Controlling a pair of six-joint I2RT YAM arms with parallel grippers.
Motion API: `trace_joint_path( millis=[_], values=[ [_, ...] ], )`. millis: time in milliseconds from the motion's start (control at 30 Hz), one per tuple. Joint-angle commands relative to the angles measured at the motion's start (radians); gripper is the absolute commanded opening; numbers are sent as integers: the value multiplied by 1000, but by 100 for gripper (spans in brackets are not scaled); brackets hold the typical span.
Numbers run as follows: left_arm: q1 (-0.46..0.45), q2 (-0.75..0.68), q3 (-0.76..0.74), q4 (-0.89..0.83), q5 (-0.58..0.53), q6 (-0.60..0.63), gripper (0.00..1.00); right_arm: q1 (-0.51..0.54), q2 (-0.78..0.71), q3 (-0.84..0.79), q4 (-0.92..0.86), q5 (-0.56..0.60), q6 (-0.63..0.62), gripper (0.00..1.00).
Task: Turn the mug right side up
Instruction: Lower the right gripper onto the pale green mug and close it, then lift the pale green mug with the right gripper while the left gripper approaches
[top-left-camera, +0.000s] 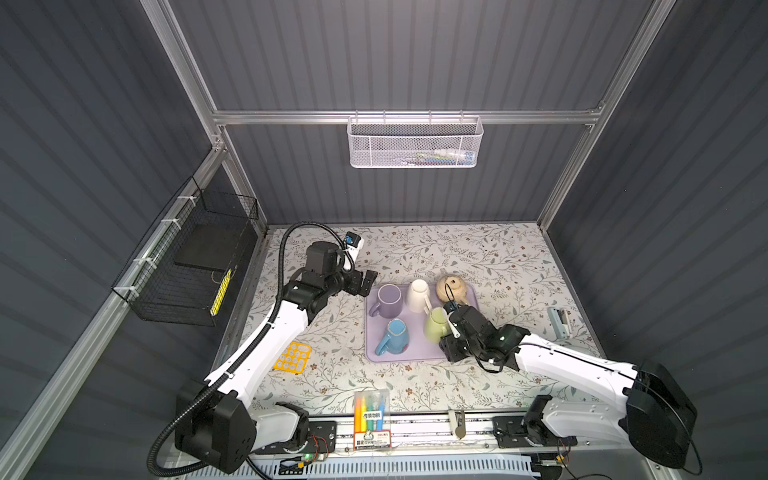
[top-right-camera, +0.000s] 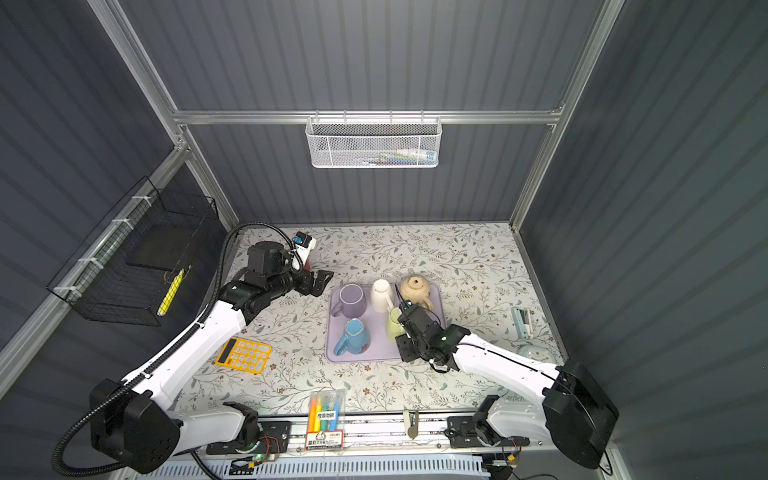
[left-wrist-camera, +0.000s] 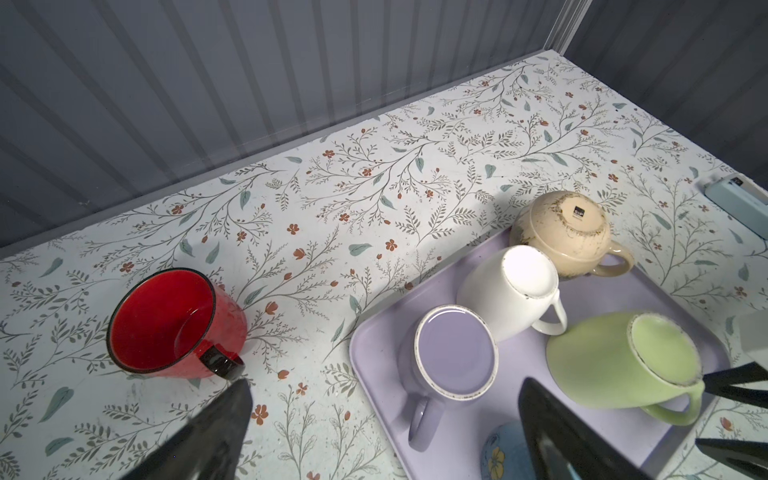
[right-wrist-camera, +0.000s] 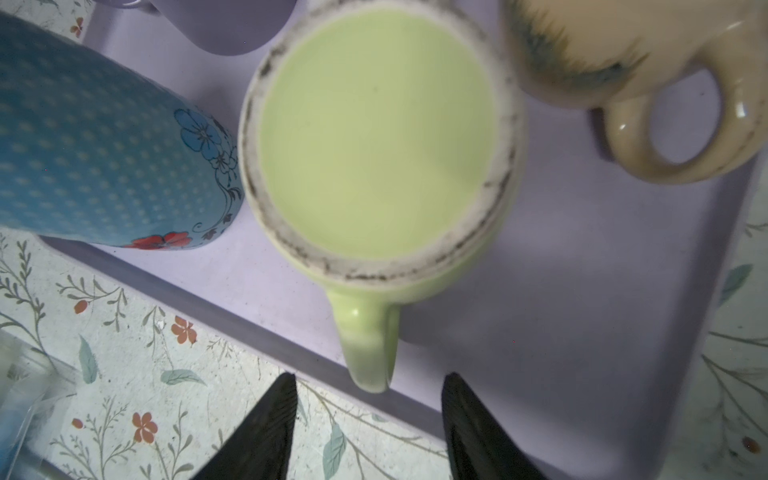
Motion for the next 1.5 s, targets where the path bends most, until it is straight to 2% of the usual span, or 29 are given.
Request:
trace_joint_path(
  millis=[0, 167, 367, 967, 1133, 1467],
  values=[
    [1, 4, -14, 42, 5, -7, 100, -4, 21, -18, 39, 20, -16, 58],
    [1, 45, -14, 38, -42, -11, 96, -1, 62, -21, 59, 29, -9, 57],
    [1, 47, -33, 42, -47, 12, 90, 3, 112, -40, 128, 67, 21, 54],
    [1, 20, -76, 74, -18, 25, 89, 46, 190, -82, 197, 146, 40, 39],
    [1, 17, -80, 73, -16, 25, 88, 50, 203, -78, 209, 149, 40, 28],
    [1, 19, -78, 73, -6, 24, 88, 51, 175, -75, 183, 168, 46, 13]
  ],
)
